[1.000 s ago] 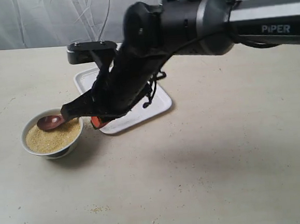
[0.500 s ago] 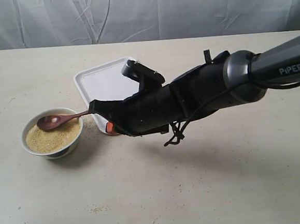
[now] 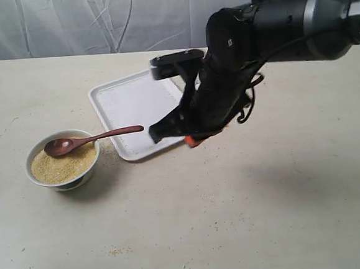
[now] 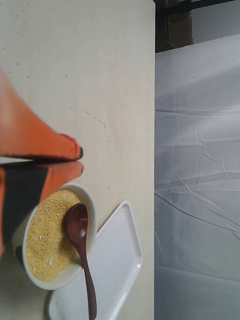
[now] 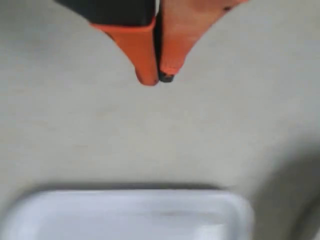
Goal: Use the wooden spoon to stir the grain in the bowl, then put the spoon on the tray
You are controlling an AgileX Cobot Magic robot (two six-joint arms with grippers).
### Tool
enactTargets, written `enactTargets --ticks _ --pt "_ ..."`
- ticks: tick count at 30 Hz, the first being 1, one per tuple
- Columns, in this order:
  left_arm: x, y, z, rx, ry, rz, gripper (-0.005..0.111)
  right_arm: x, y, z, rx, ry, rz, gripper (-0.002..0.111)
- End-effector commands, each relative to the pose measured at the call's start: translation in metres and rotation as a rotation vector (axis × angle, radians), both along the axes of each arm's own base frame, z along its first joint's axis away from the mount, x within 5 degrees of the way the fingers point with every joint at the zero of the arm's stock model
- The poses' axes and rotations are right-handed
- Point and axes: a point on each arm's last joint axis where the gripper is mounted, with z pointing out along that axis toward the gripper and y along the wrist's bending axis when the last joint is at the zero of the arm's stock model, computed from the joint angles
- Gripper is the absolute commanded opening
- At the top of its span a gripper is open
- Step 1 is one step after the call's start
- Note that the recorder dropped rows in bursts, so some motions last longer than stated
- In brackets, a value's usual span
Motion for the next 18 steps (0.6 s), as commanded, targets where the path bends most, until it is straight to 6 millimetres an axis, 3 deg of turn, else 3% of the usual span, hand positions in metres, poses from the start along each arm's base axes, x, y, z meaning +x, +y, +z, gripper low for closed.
enactTargets --ticks 1,5,8,11,13,18 --pt "0.0 0.0 -0.001 0.0 -0.006 0.004 0.0 0.001 -0.003 0.023 0.163 -0.259 -0.222 -0.001" --pt "0.0 0.0 -0.001 0.0 -0.006 0.004 0.0 -0.038 0.023 0.023 0.662 -0.452 -0.081 -0.001" --pt "0.0 0.0 -0.001 0.0 -0.006 0.004 0.0 -0.056 0.018 0.007 0.884 -0.473 -0.18 -0.001" --pt "0.0 0.0 -0.001 0.0 -0.006 0.004 0.0 -0.059 0.005 -0.014 0.979 -0.452 -0.437 -0.001" --pt "0.0 0.0 -0.001 0.0 -0.006 0.004 0.0 -0.061 0.005 -0.029 1.007 -0.343 -0.611 -0.001" --pt "0.0 0.0 -0.001 0.0 -0.006 0.004 0.0 -0.057 0.027 -0.058 1.05 -0.139 -0.711 -0.001"
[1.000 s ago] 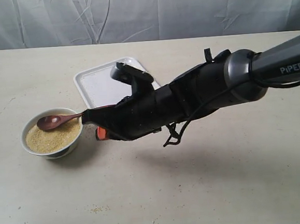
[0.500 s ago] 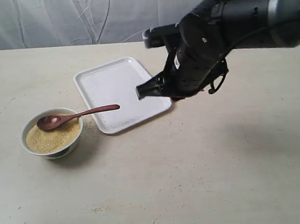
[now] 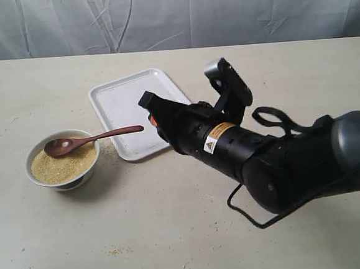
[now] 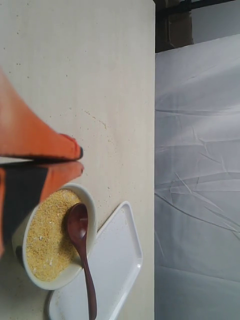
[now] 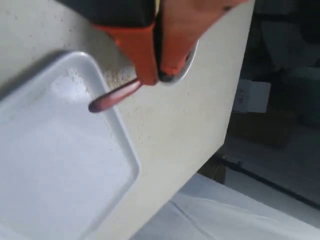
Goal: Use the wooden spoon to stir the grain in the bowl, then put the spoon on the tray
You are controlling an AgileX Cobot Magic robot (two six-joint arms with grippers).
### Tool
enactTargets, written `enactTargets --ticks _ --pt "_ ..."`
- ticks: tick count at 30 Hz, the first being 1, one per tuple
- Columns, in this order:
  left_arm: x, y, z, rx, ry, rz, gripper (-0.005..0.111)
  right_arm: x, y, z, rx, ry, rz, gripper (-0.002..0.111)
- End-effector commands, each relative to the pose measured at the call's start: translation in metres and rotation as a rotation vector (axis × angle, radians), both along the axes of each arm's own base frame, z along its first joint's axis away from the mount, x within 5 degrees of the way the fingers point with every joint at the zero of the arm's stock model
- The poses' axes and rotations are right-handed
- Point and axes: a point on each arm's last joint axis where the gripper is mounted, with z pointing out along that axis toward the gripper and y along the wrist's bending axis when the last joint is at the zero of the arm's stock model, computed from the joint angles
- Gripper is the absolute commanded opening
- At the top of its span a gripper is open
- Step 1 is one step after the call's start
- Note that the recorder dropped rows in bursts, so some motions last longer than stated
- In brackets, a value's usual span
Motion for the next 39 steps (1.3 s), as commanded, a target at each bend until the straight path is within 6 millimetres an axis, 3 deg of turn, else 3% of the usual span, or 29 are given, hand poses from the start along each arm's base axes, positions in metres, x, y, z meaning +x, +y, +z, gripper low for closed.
enactTargets --ticks 1,3,8,11,21,28,31,38,39 --pt "0.0 0.0 -0.001 0.0 -0.006 0.004 0.0 0.007 0.02 -0.021 0.124 0.139 -0.014 0.0" --pt "0.0 0.0 -0.001 0.0 -0.006 0.004 0.0 0.013 0.03 -0.029 0.143 0.166 -0.009 0.008" --pt "0.0 0.0 -0.001 0.0 -0.006 0.004 0.0 0.025 0.047 -0.045 0.181 0.212 -0.017 0.044" --pt "0.0 0.0 -0.001 0.0 -0.006 0.004 0.0 0.031 0.055 -0.049 0.191 0.209 -0.021 0.051" --pt "0.0 0.0 -0.001 0.0 -0.006 0.004 0.0 0.052 0.075 -0.068 0.217 0.237 -0.078 0.051" --pt "0.0 0.0 -0.001 0.0 -0.006 0.004 0.0 0.061 0.078 -0.077 0.266 0.236 -0.143 0.05" --pt "0.0 0.0 -0.001 0.0 -0.006 0.004 0.0 0.063 0.077 -0.076 0.292 0.217 -0.159 0.041" --pt "0.0 0.0 -0.001 0.0 -0.006 0.004 0.0 0.064 0.077 -0.076 0.3 0.221 -0.176 -0.001" --pt "0.0 0.0 -0.001 0.0 -0.006 0.004 0.0 0.064 0.076 -0.076 0.304 0.224 -0.18 0.0"
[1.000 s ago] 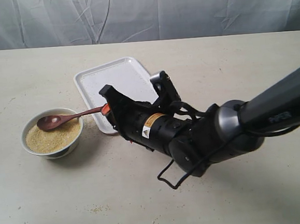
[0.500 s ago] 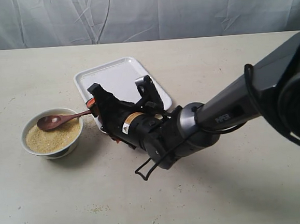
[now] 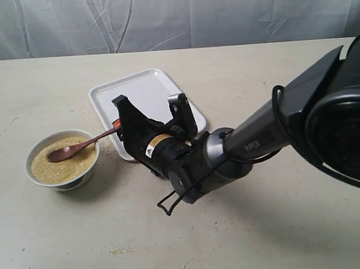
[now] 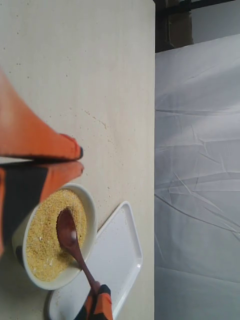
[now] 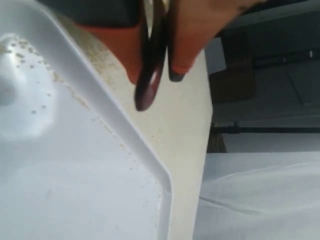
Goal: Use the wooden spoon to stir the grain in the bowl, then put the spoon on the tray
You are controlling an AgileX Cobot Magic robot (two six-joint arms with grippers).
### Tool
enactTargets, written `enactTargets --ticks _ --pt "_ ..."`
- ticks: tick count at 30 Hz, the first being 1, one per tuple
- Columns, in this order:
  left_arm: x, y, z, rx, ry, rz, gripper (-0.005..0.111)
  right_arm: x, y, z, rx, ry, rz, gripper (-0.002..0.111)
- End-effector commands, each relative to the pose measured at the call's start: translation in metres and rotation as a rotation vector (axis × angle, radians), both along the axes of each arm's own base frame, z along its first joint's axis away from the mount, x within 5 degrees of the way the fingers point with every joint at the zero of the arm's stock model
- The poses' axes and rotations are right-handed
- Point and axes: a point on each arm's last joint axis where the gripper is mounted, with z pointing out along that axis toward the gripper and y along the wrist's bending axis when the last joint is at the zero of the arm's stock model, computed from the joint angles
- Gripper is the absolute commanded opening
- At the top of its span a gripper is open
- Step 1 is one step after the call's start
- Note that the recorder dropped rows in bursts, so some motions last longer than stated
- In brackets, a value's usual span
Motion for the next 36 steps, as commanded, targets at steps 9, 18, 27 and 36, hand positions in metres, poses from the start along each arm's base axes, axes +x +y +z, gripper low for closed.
enactTargets --ticks 9,18,27,36 --pt "0.0 0.0 -0.001 0.0 -0.006 0.004 0.0 0.006 0.001 0.035 0.086 -0.184 -0.006 0.0" --pt "0.0 0.0 -0.001 0.0 -0.006 0.004 0.0 -0.004 0.003 0.105 -0.352 -0.622 0.224 0.0" --pt "0.0 0.0 -0.001 0.0 -0.006 0.004 0.0 -0.023 0.018 0.105 -0.604 -0.775 0.447 0.0" --pt "0.0 0.0 -0.001 0.0 -0.006 0.004 0.0 -0.032 0.055 0.085 -0.724 -0.818 0.609 0.0"
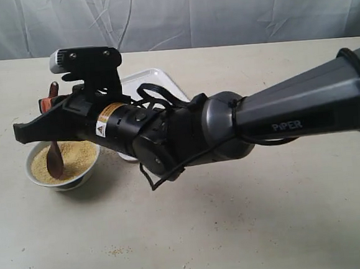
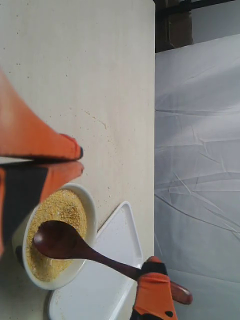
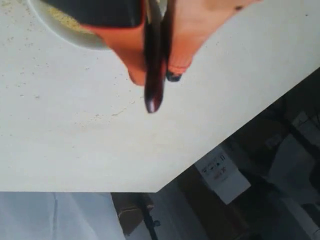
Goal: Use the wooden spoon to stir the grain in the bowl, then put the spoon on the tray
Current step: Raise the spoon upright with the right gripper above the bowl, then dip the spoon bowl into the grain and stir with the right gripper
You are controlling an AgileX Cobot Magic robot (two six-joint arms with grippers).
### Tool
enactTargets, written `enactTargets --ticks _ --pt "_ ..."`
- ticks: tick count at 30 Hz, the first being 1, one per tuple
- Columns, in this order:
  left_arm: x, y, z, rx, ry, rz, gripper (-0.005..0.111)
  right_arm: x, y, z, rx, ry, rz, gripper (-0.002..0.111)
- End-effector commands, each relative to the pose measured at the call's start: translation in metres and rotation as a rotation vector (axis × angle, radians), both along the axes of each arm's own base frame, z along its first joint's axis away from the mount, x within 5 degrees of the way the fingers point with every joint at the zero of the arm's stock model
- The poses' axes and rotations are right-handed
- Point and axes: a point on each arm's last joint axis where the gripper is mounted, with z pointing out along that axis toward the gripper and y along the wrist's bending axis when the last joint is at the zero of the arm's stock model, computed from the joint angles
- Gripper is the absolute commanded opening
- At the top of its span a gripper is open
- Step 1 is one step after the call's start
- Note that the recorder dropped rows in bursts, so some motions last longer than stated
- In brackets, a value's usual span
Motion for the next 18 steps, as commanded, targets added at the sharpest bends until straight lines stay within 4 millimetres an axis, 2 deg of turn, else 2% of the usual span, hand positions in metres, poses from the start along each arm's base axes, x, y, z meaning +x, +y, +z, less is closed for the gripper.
enactTargets --ticks 1,2,5,11,14,18 --pt "0.0 0.0 -0.001 0.0 -0.006 0.004 0.0 0.002 0.008 -0.021 -0.088 -0.012 0.025 0.0" --pt "0.0 0.0 -0.001 0.0 -0.006 0.004 0.0 0.005 0.006 -0.026 -0.122 -0.038 0.014 0.0" --pt "0.0 0.0 -0.001 0.0 -0.006 0.004 0.0 0.008 0.003 -0.022 -0.131 -0.069 -0.028 0.0" --pt "0.0 0.0 -0.001 0.0 -0.006 0.004 0.0 0.008 -0.001 0.022 -0.047 -0.194 -0.052 0.0" --pt "0.0 0.0 -0.001 0.0 -0.006 0.004 0.0 0.012 -0.004 0.02 -0.086 -0.228 -0.085 0.0" --pt "0.0 0.0 -0.001 0.0 -0.006 0.004 0.0 0.021 -0.008 0.0 -0.138 -0.204 -0.14 0.0"
